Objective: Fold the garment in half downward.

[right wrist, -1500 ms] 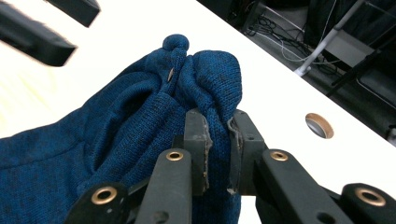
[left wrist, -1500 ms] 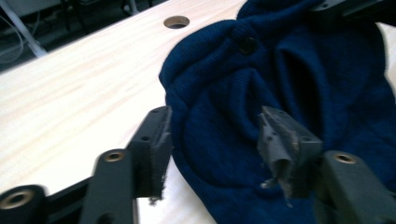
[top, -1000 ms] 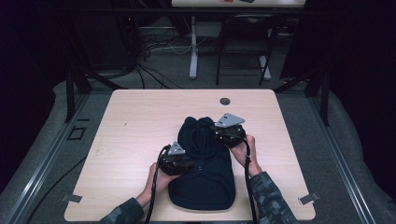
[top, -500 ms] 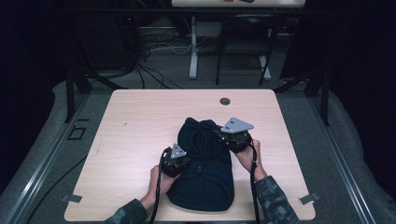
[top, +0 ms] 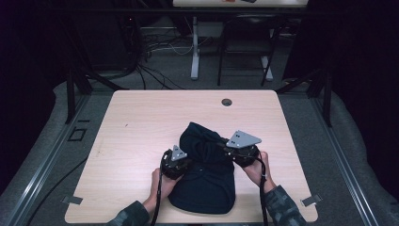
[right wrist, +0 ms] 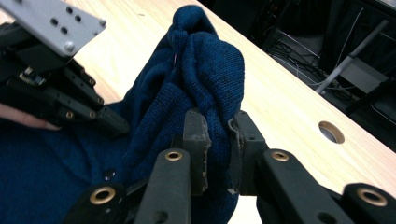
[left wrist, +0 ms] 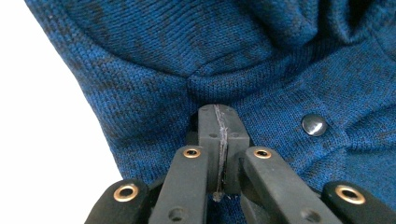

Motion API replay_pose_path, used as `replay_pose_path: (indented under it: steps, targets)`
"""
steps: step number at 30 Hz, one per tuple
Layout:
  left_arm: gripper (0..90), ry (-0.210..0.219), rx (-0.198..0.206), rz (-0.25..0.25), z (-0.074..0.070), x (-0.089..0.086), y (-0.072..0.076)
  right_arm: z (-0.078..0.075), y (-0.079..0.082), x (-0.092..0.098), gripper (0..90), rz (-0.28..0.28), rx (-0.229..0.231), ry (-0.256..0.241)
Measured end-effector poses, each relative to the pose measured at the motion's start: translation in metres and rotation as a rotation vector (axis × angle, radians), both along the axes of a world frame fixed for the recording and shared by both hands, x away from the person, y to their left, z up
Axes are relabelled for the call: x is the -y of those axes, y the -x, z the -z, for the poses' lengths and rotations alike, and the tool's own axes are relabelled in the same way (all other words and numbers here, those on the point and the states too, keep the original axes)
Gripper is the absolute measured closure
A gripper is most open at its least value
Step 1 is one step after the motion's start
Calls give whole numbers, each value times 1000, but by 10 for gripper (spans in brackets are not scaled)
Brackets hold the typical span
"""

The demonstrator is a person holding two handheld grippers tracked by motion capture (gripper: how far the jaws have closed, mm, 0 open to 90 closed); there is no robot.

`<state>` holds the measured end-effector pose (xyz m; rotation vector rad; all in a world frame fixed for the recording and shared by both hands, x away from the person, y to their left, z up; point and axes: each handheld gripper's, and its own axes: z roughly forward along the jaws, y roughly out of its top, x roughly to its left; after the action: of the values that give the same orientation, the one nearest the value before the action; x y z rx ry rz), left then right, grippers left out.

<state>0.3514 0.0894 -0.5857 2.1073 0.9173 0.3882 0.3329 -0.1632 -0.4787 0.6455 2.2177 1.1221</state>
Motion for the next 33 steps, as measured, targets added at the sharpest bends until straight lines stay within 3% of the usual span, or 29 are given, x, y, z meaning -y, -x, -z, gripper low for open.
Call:
replay_pose_path:
  steps: [9,15,19,25,29,33]
  targets:
    - [896,15,-1,-3,1,-2,0,6,13,9,784,-7,-38,-15]
    - [872,31,-11,13,1,-4,-1,8,24,9,783,-21,-39,-1]
    - [727,31,-30,46,-4,-7,0,13,30,9,783,-27,-27,0]
    - [557,15,-35,39,-16,-22,5,13,32,12,782,-28,-43,10]
    - [429,4,-11,29,-26,-30,3,12,32,14,781,-29,-42,5]
    - [335,22,57,41,-55,-36,-6,12,33,12,781,-31,-41,14]
